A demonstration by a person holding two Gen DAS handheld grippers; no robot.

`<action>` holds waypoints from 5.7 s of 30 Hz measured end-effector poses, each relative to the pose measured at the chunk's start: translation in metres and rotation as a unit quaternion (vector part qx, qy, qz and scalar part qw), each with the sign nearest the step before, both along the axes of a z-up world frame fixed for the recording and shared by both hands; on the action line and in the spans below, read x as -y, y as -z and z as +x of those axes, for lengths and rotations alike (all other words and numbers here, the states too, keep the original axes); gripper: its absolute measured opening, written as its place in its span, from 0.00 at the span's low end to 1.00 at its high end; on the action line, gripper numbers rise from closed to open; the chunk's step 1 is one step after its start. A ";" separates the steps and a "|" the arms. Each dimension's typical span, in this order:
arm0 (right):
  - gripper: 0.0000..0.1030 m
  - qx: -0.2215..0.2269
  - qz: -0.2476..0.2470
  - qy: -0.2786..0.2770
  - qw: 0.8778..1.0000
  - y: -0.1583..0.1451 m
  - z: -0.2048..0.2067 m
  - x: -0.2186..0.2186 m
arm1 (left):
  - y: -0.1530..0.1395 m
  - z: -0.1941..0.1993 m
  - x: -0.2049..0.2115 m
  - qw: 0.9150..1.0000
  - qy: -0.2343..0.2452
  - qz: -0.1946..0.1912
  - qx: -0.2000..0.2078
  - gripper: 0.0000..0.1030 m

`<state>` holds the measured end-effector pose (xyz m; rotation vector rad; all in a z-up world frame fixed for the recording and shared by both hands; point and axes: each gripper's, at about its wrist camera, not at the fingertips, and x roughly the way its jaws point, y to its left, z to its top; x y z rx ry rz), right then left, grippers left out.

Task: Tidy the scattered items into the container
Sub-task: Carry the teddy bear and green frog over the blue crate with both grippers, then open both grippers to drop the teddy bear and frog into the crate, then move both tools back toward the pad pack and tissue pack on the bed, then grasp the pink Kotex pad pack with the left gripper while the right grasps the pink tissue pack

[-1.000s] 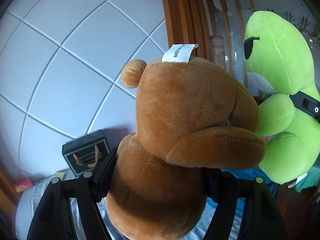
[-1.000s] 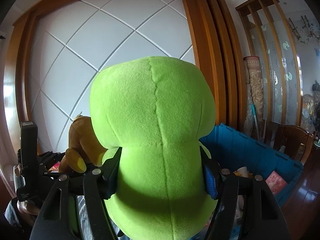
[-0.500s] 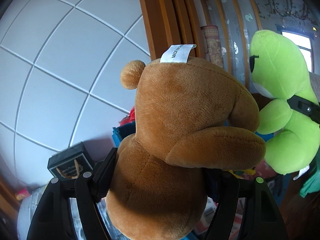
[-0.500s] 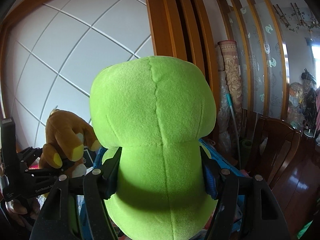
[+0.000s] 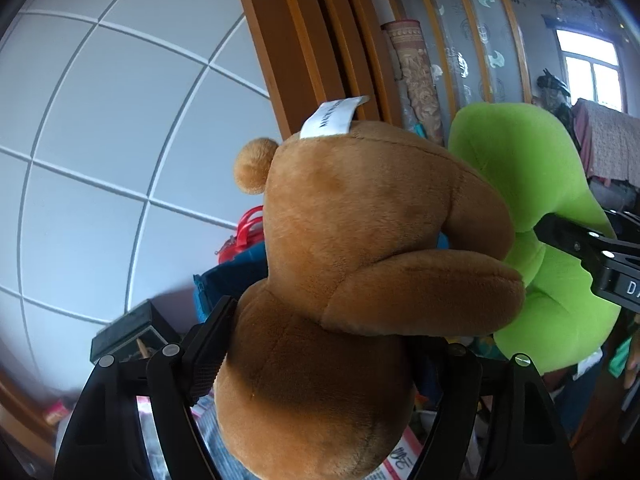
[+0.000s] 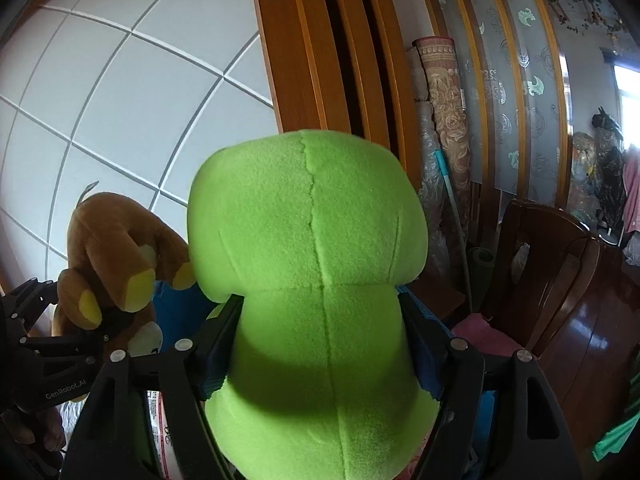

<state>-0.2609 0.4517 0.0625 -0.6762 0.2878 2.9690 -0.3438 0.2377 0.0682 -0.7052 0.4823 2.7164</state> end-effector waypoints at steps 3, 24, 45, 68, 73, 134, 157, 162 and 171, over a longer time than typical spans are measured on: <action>0.73 -0.008 -0.011 0.000 1.000 -0.004 -0.006 -0.006 | -0.008 0.005 -0.017 1.000 0.001 -0.004 -0.011 0.75; 0.78 -0.089 0.018 -0.030 0.995 -0.008 0.071 0.051 | -0.013 0.054 0.017 0.998 -0.031 0.014 -0.046 0.78; 0.78 -0.076 0.039 -0.029 0.996 0.027 0.155 0.130 | 0.040 0.156 0.124 0.995 -0.077 0.040 -0.049 0.78; 0.78 -0.062 0.042 -0.025 0.997 0.049 0.270 0.294 | 0.083 0.266 0.269 0.997 -0.059 0.027 -0.028 0.78; 0.79 -0.064 0.045 -0.063 0.995 0.058 0.266 0.309 | 0.094 0.272 0.281 0.995 -0.096 0.021 -0.034 0.78; 0.79 0.134 0.044 -0.159 0.977 0.212 -0.143 0.499 | 0.217 -0.071 0.529 0.963 -0.255 -0.008 0.087 0.79; 0.79 0.178 0.022 -0.207 0.962 0.319 -0.296 0.487 | 0.332 -0.280 0.499 0.976 -0.018 -0.097 0.193 0.79; 0.79 0.193 0.020 -0.213 0.958 0.321 -0.300 0.494 | 0.346 -0.299 0.492 0.964 0.055 -0.137 0.222 0.79; 0.79 0.217 0.010 -0.195 0.957 0.325 -0.299 0.493 | 0.381 -0.307 0.480 0.946 0.107 -0.167 0.256 0.79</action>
